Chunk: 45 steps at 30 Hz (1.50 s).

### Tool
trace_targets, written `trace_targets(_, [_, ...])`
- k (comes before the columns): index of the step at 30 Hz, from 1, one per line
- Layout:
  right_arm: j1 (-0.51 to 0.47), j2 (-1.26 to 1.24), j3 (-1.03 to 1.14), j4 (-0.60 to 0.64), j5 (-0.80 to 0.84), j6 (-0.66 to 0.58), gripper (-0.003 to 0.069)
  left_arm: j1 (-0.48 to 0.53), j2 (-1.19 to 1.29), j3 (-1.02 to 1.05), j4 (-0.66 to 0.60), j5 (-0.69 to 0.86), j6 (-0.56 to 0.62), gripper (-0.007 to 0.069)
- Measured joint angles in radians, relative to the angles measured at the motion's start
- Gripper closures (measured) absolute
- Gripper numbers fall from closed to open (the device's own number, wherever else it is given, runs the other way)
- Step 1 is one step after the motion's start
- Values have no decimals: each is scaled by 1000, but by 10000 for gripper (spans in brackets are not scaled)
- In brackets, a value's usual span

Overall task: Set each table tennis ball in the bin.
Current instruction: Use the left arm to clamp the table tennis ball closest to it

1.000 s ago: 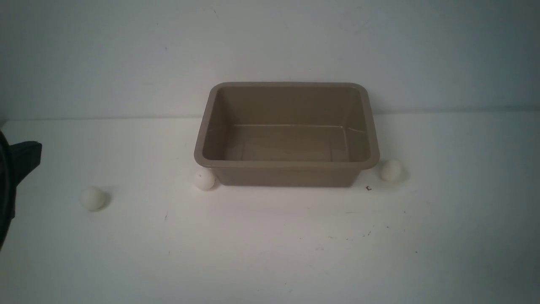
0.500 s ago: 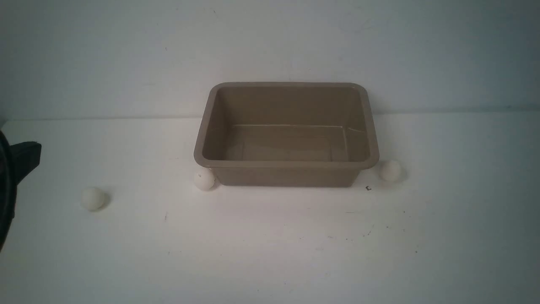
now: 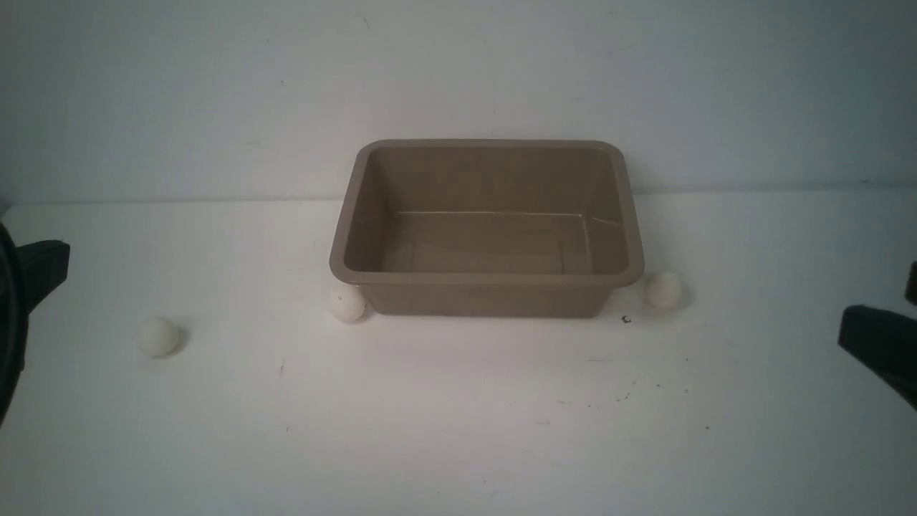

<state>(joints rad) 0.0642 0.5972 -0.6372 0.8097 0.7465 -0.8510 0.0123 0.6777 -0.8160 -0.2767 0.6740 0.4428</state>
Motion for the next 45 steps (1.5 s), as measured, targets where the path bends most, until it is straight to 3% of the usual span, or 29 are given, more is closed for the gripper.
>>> trace_targets(2, [0,23,-10,-48,4,47,230,0,0,0,0,0,0,125])
trace_targets(3, [0,52,-25,-154,7,136,230,0,0,0,0,1,0,125])
trace_targets(9, [0,89,-27,-488,26,478,230,0,0,0,0,1,0,125])
trace_targets(10, [0,89,-27,-597,32,560,230,0,0,0,0,1,0,125])
trace_targets(14, [0,89,-30,-810,47,730,230,0,0,0,0,0,-1,125])
trace_targets(18, [0,89,-45,-821,57,790,230,0,0,0,3,-1,-1,125])
trace_targets(27, [0,89,-114,-746,66,723,230,0,165,0,106,-9,-22,125])
trace_targets(37, [0,89,-130,-726,126,672,230,0,487,0,137,-163,86,125])
trace_targets(45, [0,89,-132,-562,137,568,230,0,763,-92,131,-213,77,125])
